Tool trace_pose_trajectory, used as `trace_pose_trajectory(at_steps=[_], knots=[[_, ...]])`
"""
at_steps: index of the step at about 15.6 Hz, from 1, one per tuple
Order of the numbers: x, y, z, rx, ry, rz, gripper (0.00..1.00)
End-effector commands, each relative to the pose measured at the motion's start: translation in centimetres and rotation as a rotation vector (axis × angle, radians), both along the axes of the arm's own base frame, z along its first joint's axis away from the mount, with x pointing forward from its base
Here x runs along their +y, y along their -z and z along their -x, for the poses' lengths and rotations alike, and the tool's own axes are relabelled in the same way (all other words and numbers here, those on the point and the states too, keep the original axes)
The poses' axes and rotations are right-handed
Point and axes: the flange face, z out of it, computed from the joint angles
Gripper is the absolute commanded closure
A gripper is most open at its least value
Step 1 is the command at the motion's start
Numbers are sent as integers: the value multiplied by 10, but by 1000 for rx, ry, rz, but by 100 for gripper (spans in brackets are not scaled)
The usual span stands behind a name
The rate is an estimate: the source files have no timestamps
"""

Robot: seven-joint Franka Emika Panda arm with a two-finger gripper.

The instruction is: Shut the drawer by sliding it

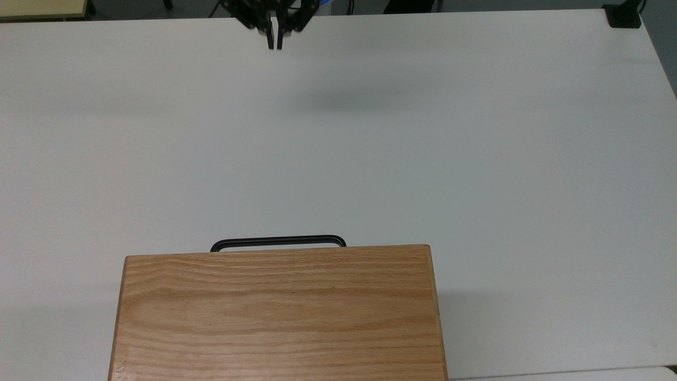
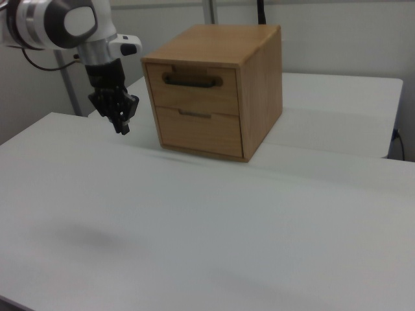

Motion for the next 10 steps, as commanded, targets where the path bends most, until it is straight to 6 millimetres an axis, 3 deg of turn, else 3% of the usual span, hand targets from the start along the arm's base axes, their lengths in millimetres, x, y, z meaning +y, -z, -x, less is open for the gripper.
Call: trace_pose_trajectory(at_steps=[1, 10], knots=[[-4, 2, 14, 25, -7, 19, 0], [-6, 3, 12, 28, -8, 50, 0]])
